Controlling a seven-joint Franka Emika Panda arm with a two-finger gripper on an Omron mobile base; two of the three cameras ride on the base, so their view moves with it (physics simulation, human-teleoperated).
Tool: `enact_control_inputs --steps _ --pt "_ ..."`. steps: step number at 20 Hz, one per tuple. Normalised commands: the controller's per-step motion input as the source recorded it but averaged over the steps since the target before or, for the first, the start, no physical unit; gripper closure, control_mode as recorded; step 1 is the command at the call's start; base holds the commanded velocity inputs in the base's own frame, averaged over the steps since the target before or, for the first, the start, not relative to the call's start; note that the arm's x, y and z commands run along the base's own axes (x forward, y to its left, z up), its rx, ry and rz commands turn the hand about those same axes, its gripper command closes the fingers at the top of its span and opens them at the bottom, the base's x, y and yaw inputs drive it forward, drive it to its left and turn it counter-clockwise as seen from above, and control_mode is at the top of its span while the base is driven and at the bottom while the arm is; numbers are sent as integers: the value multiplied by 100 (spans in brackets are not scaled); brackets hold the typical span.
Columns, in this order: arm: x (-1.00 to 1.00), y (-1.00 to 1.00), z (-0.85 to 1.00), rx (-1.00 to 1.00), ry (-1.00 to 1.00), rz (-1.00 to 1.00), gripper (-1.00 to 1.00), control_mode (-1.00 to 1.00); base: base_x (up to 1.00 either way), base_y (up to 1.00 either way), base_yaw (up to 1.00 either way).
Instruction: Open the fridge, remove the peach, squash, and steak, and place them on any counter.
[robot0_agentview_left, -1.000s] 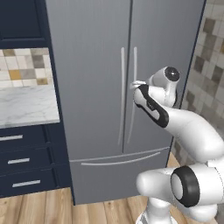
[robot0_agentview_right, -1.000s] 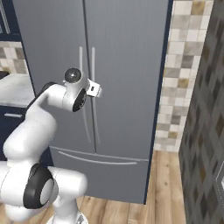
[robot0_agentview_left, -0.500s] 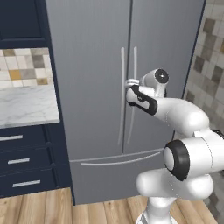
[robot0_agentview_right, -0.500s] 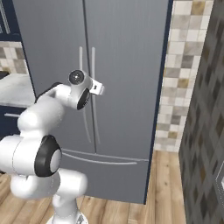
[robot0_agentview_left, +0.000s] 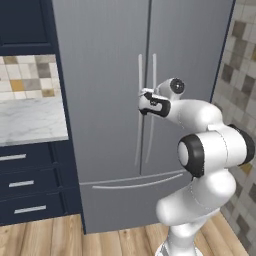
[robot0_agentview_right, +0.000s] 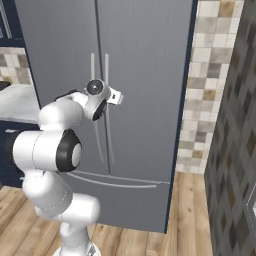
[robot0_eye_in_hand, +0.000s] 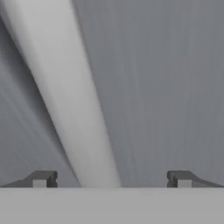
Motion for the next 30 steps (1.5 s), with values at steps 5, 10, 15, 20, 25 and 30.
enact_control_inputs --steps 5,10,15,20,25,30 --pt "75 0 -21 0 0 0 100 -100 0 0 0" --pt "0 0 0 0 0 0 100 -100 0 0 0" --pt "-33 -5 0 0 0 -1 100 -100 0 0 0" --pt "-100 -60 -3 0 0 -13 100 -100 0 0 0" --pt "-100 -76 -8 0 0 -16 100 -100 0 0 0" --pt "-100 -65 -15 0 0 -14 100 -100 0 0 0"
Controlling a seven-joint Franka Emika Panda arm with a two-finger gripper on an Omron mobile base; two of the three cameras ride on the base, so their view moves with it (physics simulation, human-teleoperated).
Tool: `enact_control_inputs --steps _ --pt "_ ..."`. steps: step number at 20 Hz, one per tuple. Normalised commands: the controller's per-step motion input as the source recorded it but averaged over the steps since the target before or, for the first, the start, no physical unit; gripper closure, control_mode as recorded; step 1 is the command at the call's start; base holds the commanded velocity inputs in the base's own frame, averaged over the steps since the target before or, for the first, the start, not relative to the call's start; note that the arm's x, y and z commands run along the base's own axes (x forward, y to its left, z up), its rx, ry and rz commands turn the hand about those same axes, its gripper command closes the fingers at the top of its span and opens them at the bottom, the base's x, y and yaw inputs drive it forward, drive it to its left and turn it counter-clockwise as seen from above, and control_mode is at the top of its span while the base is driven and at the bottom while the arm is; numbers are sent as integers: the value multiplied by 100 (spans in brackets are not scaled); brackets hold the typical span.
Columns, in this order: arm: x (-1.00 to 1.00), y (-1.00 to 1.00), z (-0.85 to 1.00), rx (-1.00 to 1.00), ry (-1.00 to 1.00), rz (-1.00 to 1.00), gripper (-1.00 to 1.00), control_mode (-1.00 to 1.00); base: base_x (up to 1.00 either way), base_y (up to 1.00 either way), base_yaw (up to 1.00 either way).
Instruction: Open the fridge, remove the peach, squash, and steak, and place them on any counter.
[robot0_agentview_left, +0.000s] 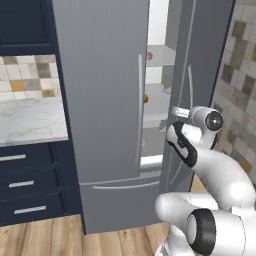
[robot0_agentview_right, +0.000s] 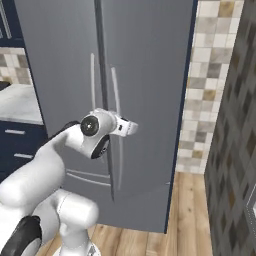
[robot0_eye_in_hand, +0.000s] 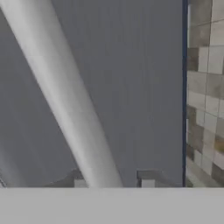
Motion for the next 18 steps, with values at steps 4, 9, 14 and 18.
enact_control_inputs --steps 4,9,14,18 --pt "-100 -7 -6 0 6 -3 -100 -100 0 0 0" --pt "-100 15 38 -4 27 0 -100 -100 0 0 0" --pt "-51 51 72 -12 54 -6 -100 -100 0 0 0" --pt "26 92 47 -23 23 -17 -100 -100 0 0 0"
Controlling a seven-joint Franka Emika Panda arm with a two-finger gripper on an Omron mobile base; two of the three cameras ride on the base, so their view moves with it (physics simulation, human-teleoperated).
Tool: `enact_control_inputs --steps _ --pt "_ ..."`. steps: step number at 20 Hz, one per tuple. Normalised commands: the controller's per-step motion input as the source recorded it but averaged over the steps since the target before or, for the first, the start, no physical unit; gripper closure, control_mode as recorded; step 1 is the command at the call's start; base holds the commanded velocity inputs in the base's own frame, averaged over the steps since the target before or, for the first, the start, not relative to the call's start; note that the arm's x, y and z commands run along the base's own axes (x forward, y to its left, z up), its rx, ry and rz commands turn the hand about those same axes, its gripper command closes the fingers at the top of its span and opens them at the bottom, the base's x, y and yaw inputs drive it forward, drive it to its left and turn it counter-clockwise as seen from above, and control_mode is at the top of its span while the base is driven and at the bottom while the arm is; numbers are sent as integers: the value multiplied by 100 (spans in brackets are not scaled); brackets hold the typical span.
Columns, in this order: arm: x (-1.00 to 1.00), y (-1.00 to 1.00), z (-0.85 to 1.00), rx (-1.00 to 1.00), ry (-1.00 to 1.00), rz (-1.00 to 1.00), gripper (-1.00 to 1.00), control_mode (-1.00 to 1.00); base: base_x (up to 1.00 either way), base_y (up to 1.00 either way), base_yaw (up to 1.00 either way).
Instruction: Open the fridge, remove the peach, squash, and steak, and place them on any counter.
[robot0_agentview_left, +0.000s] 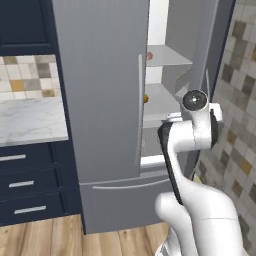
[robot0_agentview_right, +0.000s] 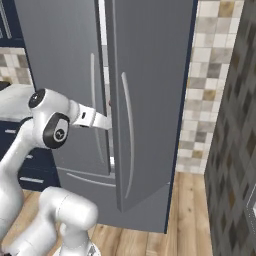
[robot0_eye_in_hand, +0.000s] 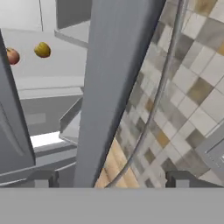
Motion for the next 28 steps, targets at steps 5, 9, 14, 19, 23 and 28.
enact_control_inputs --steps 5,9,14,19,23,28 --pt "62 67 46 -22 1 -30 -100 -100 0 0 0" --pt "73 26 24 -22 16 -41 -100 -100 0 0 0" --pt "73 -13 10 -18 29 -38 -100 -100 0 0 0" --pt "66 -63 -1 -13 30 -21 -100 -100 0 0 0" --pt "12 -94 -23 -9 29 -17 -100 -100 0 0 0" --pt "-48 -100 -53 -2 32 -16 -100 -100 0 0 0"
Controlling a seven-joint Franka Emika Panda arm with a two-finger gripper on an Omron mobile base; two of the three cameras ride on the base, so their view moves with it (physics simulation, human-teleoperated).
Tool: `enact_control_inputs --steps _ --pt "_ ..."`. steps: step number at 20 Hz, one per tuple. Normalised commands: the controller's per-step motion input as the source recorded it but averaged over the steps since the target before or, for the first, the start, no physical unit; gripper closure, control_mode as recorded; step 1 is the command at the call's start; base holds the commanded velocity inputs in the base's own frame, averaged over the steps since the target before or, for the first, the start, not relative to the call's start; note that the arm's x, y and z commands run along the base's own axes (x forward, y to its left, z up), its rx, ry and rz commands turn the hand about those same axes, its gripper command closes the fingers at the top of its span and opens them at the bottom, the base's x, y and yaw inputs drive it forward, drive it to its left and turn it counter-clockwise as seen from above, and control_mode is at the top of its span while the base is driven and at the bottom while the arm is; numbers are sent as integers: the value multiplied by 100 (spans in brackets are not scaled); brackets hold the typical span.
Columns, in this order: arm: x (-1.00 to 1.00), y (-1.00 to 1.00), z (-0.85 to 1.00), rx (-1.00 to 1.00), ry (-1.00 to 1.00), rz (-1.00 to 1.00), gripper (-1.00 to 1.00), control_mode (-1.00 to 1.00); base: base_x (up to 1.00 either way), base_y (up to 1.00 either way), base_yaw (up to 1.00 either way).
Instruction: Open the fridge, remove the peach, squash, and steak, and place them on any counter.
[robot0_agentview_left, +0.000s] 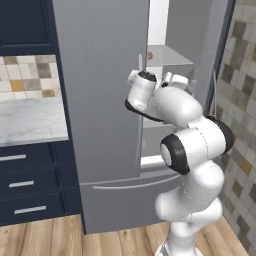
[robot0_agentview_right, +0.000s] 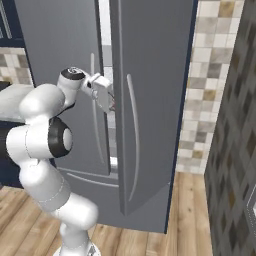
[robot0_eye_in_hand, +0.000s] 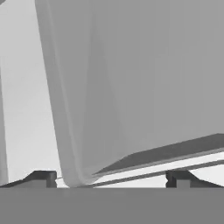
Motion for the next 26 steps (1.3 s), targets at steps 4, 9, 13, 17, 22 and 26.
enact_control_inputs --steps 4,9,13,17,22,26 --pt "-97 -100 -44 0 18 -13 -100 -100 0 0 0" --pt "-100 -100 -45 0 4 -9 -100 -100 0 0 0" --pt "-100 -100 -16 0 -3 -1 -100 -100 0 0 0" --pt "-99 -80 36 9 -21 0 -100 -100 0 0 0" --pt "-44 49 81 15 -30 7 -100 -100 0 0 0" --pt "24 65 16 13 -33 29 -100 -100 0 0 0"
